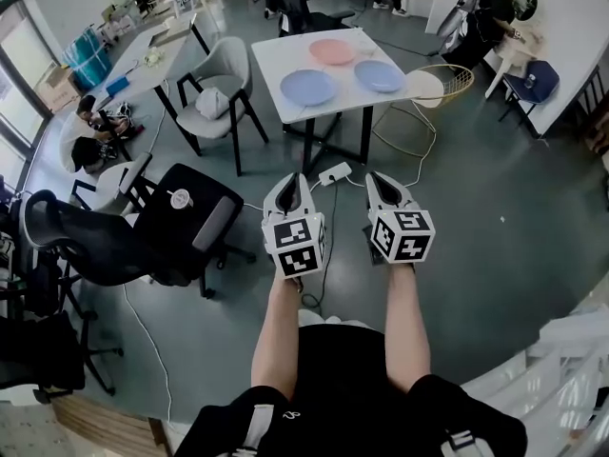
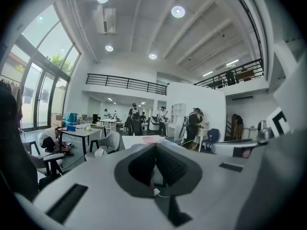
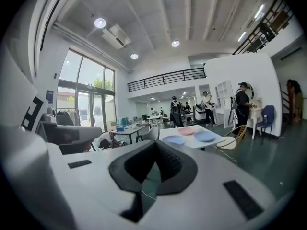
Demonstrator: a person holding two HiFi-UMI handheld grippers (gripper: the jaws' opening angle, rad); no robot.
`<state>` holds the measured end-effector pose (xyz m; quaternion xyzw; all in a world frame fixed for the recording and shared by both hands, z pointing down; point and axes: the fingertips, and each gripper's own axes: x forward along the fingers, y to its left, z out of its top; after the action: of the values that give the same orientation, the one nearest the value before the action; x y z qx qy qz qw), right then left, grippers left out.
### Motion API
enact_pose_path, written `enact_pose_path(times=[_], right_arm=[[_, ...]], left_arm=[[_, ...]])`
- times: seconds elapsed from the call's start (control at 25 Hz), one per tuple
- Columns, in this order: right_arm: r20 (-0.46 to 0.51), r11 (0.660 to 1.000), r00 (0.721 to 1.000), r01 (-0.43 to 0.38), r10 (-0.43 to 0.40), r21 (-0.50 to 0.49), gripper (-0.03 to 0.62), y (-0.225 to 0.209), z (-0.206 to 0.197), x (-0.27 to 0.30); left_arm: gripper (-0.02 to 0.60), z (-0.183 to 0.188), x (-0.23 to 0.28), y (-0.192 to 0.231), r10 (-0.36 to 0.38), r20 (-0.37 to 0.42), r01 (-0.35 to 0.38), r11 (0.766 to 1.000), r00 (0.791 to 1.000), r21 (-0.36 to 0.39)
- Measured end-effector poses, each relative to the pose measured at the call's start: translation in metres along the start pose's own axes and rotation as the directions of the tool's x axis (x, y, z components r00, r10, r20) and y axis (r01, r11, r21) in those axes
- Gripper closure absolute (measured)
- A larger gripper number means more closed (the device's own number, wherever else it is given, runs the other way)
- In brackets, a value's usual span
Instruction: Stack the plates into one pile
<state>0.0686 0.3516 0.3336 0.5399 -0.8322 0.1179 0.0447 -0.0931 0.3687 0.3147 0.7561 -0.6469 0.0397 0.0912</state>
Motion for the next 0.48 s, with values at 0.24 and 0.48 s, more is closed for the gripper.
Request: enact_pose_path(times=[0.24, 0.48], right_arm=[[0.028, 0.999, 0.999, -0.025, 0.025, 0.02, 0.586, -0.003, 0.009, 0.0], [0.054, 0.997, 0.996, -0.075, 0.074, 0.031, 0.586, -0.004, 0.016, 0.002]], left_arm=[[0.566, 0.008, -0.006, 0.002, 0.037, 0.02, -0.038, 0.998, 0.999, 0.044], [0.566, 0.015, 0.001, -0.003, 0.036, 0.037, -0.038, 0.998, 0.999, 0.054]])
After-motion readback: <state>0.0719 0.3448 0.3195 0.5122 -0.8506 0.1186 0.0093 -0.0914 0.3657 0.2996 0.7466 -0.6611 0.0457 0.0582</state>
